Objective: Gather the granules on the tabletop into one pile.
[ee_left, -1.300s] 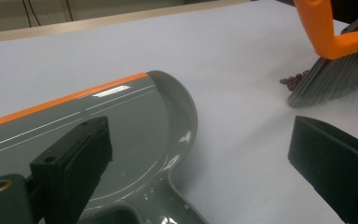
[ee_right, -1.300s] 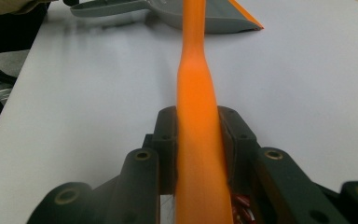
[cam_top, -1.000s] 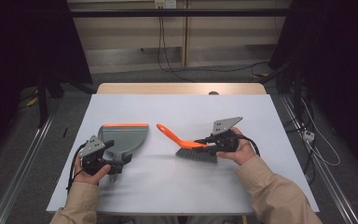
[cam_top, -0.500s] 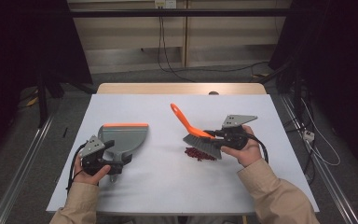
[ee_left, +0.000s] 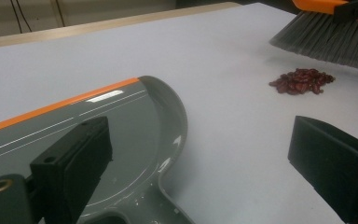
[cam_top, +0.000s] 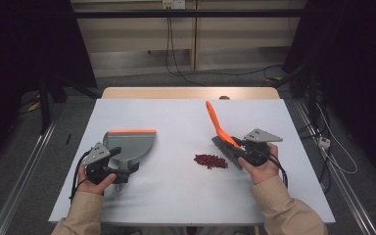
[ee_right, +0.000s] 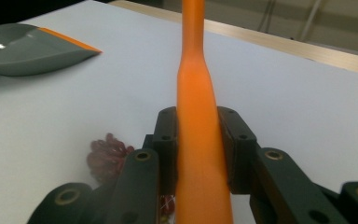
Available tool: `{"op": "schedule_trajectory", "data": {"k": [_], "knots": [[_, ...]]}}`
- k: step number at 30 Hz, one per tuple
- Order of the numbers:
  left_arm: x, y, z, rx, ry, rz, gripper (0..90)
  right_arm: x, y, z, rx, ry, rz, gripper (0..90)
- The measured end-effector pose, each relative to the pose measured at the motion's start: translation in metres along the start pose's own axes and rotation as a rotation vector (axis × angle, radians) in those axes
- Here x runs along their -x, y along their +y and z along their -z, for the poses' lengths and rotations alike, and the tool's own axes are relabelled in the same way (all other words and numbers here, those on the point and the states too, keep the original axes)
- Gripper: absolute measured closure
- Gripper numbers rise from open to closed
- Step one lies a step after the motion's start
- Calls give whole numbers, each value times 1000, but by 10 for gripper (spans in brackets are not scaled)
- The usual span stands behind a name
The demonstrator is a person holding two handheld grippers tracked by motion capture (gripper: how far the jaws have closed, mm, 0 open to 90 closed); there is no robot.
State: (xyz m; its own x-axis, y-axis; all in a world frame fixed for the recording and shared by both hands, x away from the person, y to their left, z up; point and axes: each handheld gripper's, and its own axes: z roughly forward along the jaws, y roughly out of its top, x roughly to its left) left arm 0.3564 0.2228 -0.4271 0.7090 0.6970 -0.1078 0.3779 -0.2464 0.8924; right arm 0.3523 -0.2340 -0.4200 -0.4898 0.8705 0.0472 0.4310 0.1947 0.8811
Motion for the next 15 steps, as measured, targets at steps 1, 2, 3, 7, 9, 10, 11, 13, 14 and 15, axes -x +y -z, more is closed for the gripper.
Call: {"op": "schedule_trajectory", "data": {"k": [1, 2, 3, 7, 9, 10, 11, 13, 14, 15], "knots": [[0, 0, 0, -1, 0, -3, 60, -1, -2, 0, -9, -18, 0, 715], [1, 0, 0, -1, 1, -4, 60, -2, -5, 0, -16, -35, -1, 715], [1, 0, 0, -1, 0, -5, 60, -3, -8, -1, -24, -55, -5, 715], [2, 1, 0, -3, 2, -10, 60, -11, -12, -4, -20, -105, 13, 715], [2, 1, -1, -8, 1, -12, 60, -15, -13, -7, -12, -111, 4, 716], [2, 1, -1, -8, 1, -12, 60, -18, -13, -9, -7, -112, 10, 715], [2, 1, -1, -8, 1, -12, 60, -21, -13, -10, -5, -118, 13, 716], [1, 1, -1, -7, 3, -13, 60, -25, -12, -14, 0, -121, 16, 715], [1, 1, -1, -7, 4, -12, 60, -28, -11, -16, 4, -124, 18, 716], [1, 1, 0, -7, 4, -11, 60, -30, -11, -18, 7, -128, 21, 716]]}}
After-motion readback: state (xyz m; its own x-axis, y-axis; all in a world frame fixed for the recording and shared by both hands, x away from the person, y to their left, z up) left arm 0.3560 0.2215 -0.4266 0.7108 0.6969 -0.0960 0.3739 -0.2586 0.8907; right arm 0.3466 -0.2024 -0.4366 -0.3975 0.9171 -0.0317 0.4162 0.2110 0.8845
